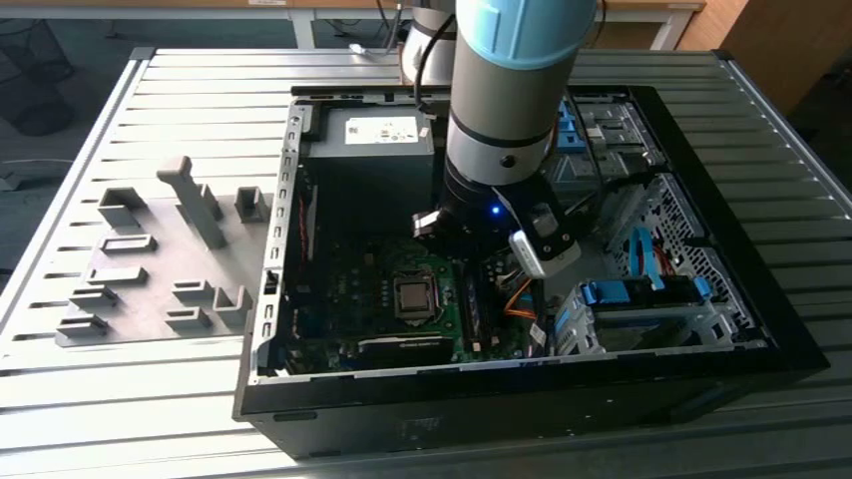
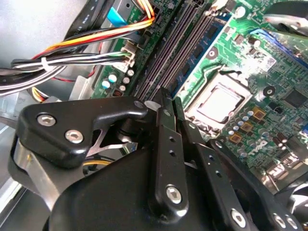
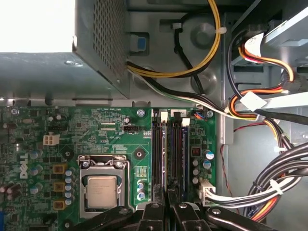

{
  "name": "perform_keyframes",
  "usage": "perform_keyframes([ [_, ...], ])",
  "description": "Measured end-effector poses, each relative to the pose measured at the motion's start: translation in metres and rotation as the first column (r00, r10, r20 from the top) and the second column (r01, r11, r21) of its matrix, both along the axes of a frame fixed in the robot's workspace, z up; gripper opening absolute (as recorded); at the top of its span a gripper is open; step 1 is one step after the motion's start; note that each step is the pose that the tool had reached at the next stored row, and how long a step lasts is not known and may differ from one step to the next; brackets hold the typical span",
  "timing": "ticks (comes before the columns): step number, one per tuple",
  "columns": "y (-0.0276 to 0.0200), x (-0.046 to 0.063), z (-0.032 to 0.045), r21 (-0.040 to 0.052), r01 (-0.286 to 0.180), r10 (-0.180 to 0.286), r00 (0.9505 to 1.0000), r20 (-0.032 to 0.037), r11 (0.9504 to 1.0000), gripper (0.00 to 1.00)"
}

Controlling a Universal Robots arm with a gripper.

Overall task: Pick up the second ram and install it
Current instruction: 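Insert the second ram into the second slot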

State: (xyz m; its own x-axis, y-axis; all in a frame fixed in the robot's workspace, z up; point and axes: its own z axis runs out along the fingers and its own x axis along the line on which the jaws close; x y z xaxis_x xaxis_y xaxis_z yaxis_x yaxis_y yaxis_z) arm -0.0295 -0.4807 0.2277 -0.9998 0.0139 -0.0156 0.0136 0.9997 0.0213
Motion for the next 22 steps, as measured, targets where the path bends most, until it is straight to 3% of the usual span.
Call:
perform_keyframes([
  [4, 0.0000, 0.000, -0.0055, -0.0001, 0.000, 0.000, 1.0000, -0.0001, 1.0000, 0.14],
  [22, 0.0002, 0.000, -0.0120, 0.0011, 0.000, 0.000, 1.0000, 0.0000, 1.0000, 0.14],
])
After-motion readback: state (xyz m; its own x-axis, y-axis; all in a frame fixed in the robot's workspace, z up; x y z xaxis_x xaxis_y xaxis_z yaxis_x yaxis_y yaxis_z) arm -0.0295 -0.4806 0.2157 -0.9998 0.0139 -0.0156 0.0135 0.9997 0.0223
